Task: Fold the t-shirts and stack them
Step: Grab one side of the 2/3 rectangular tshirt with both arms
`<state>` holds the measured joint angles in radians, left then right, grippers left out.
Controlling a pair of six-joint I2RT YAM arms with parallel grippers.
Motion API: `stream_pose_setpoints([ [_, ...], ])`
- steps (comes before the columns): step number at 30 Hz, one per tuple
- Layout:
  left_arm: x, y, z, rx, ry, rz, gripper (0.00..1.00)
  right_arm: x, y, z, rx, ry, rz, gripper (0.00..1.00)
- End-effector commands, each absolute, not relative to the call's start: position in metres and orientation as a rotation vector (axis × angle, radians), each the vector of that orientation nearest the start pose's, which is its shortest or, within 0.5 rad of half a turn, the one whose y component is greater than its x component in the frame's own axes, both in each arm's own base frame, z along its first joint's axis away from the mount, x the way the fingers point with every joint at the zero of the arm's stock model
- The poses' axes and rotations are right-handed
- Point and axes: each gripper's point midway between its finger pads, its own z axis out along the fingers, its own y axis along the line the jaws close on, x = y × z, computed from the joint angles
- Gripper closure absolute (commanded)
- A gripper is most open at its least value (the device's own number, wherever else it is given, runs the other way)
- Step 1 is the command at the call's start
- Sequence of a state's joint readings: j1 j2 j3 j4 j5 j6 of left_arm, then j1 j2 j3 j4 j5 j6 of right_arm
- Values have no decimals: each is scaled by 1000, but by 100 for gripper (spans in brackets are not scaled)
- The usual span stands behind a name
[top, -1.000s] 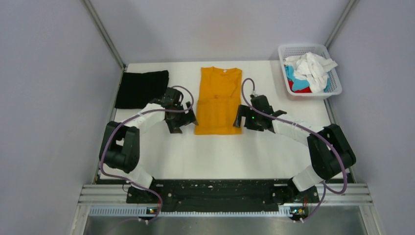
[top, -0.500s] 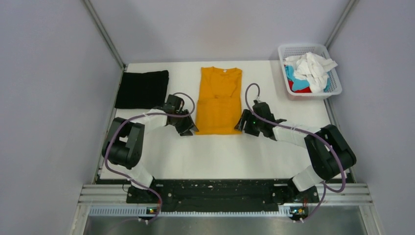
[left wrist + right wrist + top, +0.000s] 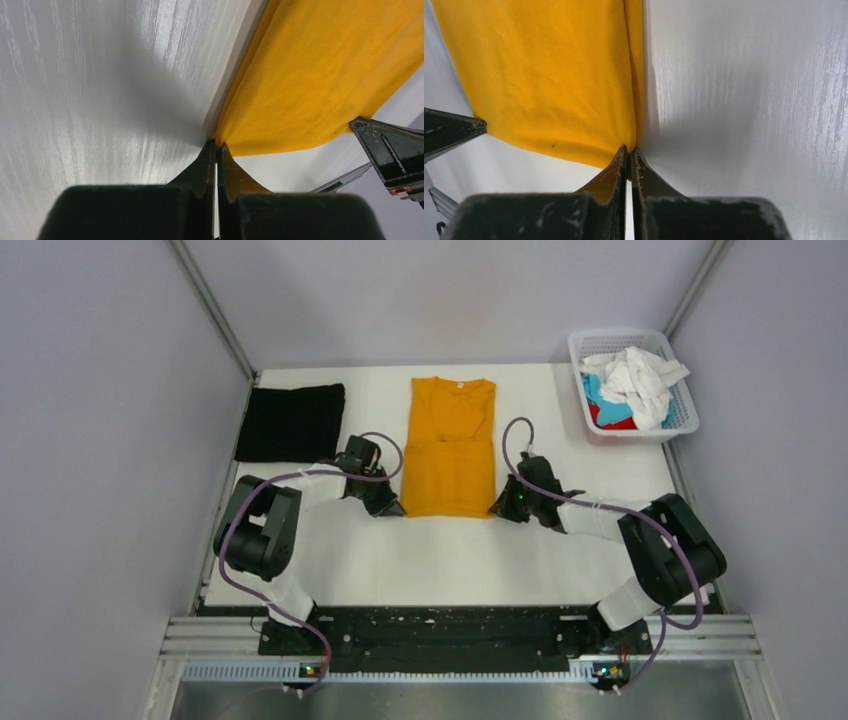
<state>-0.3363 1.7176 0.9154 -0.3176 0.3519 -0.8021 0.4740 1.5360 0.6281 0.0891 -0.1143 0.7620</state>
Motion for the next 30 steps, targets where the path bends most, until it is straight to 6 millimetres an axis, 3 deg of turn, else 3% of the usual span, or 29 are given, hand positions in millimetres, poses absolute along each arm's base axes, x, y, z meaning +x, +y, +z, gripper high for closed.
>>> stream_pose_setpoints([
  [1,292,-195,15,-536,2798,-745,100,283,209,19,263,2509,720,100],
  [5,263,-194,18,-506,2811,-739,100,253,213,27,151,2554,767,100],
  [12,177,-186,13,-515,2899,-638,100,155,211,32,-4,2727,883,100],
  [15,146,-197,28,-477,2903,-677,100,117,216,41,-68,2779,981,100],
  [18,130,-197,47,-455,2869,-693,100,104,221,59,-82,2750,1084,100],
  [24,165,-215,115,-344,2610,-857,100,142,225,110,-111,2523,1023,100],
  [30,237,-222,182,-250,2344,-740,100,191,211,138,-103,2379,848,100],
])
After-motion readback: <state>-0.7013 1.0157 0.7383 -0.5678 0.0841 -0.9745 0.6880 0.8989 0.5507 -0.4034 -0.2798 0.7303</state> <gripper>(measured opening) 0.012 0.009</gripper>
